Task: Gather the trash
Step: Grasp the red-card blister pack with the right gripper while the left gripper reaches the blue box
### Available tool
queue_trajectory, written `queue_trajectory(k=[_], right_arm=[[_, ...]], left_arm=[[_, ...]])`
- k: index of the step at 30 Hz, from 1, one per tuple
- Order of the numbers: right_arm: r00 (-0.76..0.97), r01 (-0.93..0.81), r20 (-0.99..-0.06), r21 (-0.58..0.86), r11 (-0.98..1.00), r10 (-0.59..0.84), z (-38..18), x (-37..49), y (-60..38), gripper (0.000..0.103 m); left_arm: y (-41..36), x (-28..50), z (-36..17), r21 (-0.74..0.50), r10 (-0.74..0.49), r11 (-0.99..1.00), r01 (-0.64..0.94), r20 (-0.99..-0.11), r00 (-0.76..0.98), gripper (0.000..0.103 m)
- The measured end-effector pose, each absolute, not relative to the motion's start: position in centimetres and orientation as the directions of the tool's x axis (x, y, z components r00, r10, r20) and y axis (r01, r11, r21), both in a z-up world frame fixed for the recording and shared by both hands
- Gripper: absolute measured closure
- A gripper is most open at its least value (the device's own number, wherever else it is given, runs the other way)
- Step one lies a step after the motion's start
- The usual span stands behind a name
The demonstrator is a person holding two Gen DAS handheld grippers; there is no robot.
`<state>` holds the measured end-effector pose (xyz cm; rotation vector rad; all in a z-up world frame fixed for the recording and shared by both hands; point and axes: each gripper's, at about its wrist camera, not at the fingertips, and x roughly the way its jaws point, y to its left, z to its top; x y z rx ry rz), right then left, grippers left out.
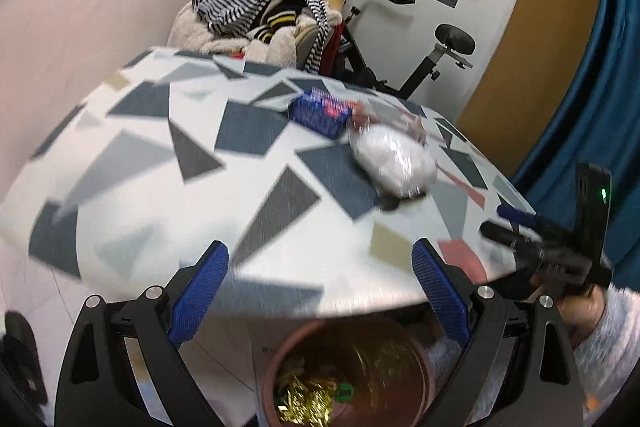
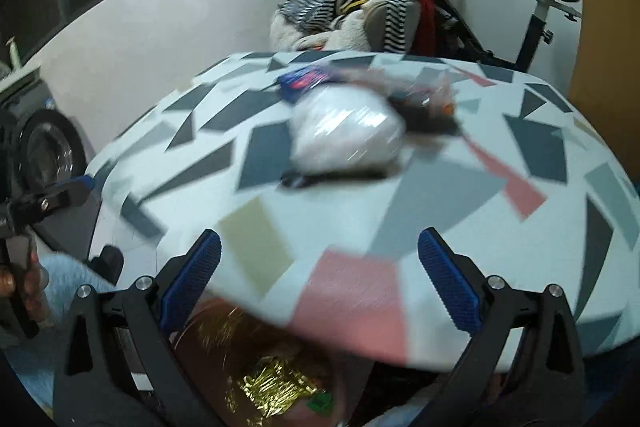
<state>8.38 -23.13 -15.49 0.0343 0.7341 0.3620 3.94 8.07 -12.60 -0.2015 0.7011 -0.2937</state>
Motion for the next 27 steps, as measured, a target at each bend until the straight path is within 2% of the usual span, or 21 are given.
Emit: queue_trajectory(k=[4,10,13,16,19,20,21,24,27], right_arm=[[0.674,-0.259,-0.658,0.214,0.942,0.335,-13.8,13.2,-25.7,0.006],[0.685,-0.096,-0.63,0.42,0.902,0.366,-14.1,20.8,-29.6,0.01],[0.67,-0.008,-0.627,0.53,0.848,0.398,-16.1,24.4,-31.0,0.017],[0.652,0.053,-0.612,0.626,0.778,0.447,-17.7,26.8,-32.0,0.026],[0.624,0.096,-0.597,0.699,0.708,0.505,-19.2,28.2,-32.4,0.044],[0.619,0.1,-0.59,0.713,0.694,0.518,-19.4,28.5,-32.6,0.057],[0.613,0.105,-0.571,0.743,0.661,0.546,-19.7,28.6,-32.8,0.075],[0.642,0.09,-0.504,0.798,0.596,0.578,-19.1,28.3,-33.7,0.087],[0.694,0.049,-0.448,0.811,0.583,0.564,-17.0,27.6,-34.7,0.091]], left_arm=[[7.9,7.3,-11.6,-0.233,-0.311,0.95,0.21,-0.608,0.731,0.012],[7.8,12.2,-11.7,-0.199,-0.297,0.955,0.221,-0.634,0.714,0.012],[7.8,14.9,-12.1,-0.213,-0.307,0.952,0.221,-0.651,0.695,0.012],[7.9,18.5,-12.8,-0.295,-0.353,0.934,0.202,-0.671,0.652,0.012],[7.6,21.7,-13.2,-0.352,-0.382,0.919,0.177,-0.681,0.625,0.012],[7.3,22.8,-13.2,-0.347,-0.379,0.921,0.179,-0.685,0.623,0.012],[6.8,23.7,-13.2,-0.324,-0.366,0.928,0.186,-0.691,0.623,0.012],[4.7,26.7,-13.4,-0.223,-0.327,0.944,0.242,-0.719,0.613,0.012],[3.1,29.0,-13.4,-0.179,-0.329,0.938,0.296,-0.726,0.604,0.01]])
